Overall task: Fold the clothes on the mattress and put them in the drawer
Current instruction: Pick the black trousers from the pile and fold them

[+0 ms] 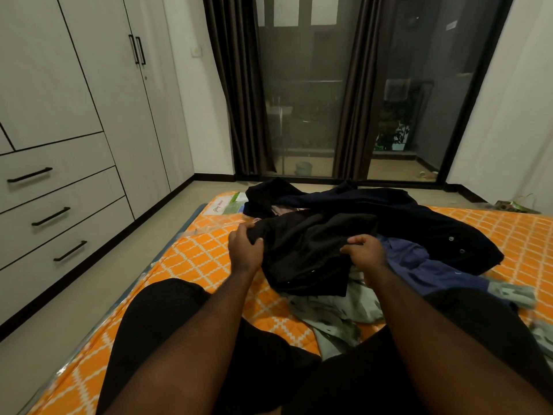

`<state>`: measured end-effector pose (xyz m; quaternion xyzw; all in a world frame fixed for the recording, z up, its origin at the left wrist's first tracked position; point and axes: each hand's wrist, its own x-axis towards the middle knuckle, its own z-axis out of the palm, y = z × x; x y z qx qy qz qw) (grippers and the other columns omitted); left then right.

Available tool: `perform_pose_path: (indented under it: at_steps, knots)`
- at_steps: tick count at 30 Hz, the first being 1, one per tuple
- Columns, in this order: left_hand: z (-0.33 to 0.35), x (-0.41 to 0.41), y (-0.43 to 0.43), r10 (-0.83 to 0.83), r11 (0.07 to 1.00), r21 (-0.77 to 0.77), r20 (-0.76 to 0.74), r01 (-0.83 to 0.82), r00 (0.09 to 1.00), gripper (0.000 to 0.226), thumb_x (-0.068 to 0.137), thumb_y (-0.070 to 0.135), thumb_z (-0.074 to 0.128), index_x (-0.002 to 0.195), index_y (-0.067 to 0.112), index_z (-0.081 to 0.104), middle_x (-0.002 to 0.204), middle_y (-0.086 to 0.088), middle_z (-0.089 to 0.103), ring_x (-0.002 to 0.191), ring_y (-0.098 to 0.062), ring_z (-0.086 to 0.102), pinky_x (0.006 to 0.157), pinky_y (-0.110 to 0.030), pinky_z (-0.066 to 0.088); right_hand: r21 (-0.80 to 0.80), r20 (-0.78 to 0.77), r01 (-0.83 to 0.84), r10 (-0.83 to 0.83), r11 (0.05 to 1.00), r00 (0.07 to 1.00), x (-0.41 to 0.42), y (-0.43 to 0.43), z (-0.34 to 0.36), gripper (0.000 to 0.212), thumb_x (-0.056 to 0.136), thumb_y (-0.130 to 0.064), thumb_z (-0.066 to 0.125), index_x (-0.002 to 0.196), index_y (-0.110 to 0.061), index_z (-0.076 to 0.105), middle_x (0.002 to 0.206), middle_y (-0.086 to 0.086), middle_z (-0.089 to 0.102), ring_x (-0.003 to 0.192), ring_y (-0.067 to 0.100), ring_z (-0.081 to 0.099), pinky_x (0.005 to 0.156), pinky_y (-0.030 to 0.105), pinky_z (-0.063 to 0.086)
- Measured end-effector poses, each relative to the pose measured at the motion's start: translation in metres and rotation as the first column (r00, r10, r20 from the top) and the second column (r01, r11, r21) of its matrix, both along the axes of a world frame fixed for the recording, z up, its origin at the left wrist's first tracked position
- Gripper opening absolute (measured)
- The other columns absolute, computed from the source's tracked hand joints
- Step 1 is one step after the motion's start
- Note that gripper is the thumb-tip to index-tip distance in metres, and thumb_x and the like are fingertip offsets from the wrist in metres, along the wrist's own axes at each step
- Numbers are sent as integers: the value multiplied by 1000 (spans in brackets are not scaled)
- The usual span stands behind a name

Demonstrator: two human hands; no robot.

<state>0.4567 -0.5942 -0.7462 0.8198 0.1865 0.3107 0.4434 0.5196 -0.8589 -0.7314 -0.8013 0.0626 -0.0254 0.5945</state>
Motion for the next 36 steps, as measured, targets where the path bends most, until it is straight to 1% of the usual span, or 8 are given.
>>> perform_pose_path:
  at_steps: [4, 10, 19, 22, 26, 29, 31, 36]
  knots:
    - [14, 1, -24, -201, 973, 128, 64, 192, 977, 51, 84, 14, 74, 131, 21, 55, 123, -3, 59, 109, -15, 55, 91, -28, 47, -11, 126, -147, 147, 989, 981, -13, 17, 15, 45, 76, -6, 82, 112, -24, 61, 107, 3, 66, 88, 16, 65, 66, 26, 53]
    - [28, 9, -53, -310, 942, 162, 78, 294, 948, 43, 81, 19, 83, 120, 10, 68, 99, 6, 63, 82, 1, 55, 69, 0, 38, 98, 208, -303, 278, 948, 938, -20, 40, 28, 54, 74, -12, 88, 119, -25, 62, 106, 3, 72, 96, 20, 72, 83, 40, 62]
    - [28, 18, -56, -289, 957, 22, 96, 288, 953, 23, 96, 26, 65, 115, 13, 67, 101, 6, 62, 98, -16, 62, 81, -21, 48, 350, 140, -386, 359, 854, 923, -19, 68, 43, 40, 96, 3, 52, 133, -8, 60, 112, 13, 71, 106, 27, 70, 91, 40, 59]
    - [32, 24, -49, -288, 955, -43, 86, 292, 954, 36, 92, 48, 58, 114, 21, 67, 110, 1, 65, 104, -17, 63, 91, -40, 54, 371, 153, -453, 427, 811, 891, -19, 71, 44, 48, 96, 11, 48, 137, -11, 58, 118, 11, 71, 109, 24, 70, 93, 39, 60]
    - [38, 24, -46, -407, 913, 33, 32, 406, 913, 48, 78, 53, 79, 115, 27, 63, 114, 0, 59, 106, -11, 58, 91, -28, 52, 240, 242, -474, 421, 847, 874, -20, 69, 41, 44, 95, 9, 58, 132, -15, 61, 108, 3, 73, 94, 11, 74, 75, 24, 60]
    - [35, 27, -42, -427, 903, 77, 36, 423, 904, 40, 83, 43, 74, 116, 25, 62, 114, -3, 60, 106, -15, 60, 93, -40, 53, 188, 225, -428, 385, 884, 895, -14, 71, 35, 39, 92, 0, 71, 128, -13, 65, 103, 7, 74, 88, 13, 74, 70, 22, 59]
    - [34, 28, -37, -425, 904, 80, 42, 421, 904, 33, 88, 35, 67, 119, 25, 61, 116, -4, 62, 108, -17, 61, 95, -45, 52, -72, 280, -399, 402, 914, 872, -6, 72, 36, 41, 86, -12, 81, 125, -16, 68, 94, 1, 74, 80, 9, 72, 69, 16, 55]
    - [48, 32, -18, -473, 877, 129, 75, 462, 878, 35, 99, 21, 62, 132, 20, 53, 113, 8, 64, 101, 3, 61, 82, -17, 49, -699, 154, -409, 681, 587, 716, 30, 69, 63, 81, 73, -51, 86, 144, -40, 50, 137, -6, 46, 129, 17, 38, 110, 40, 38]
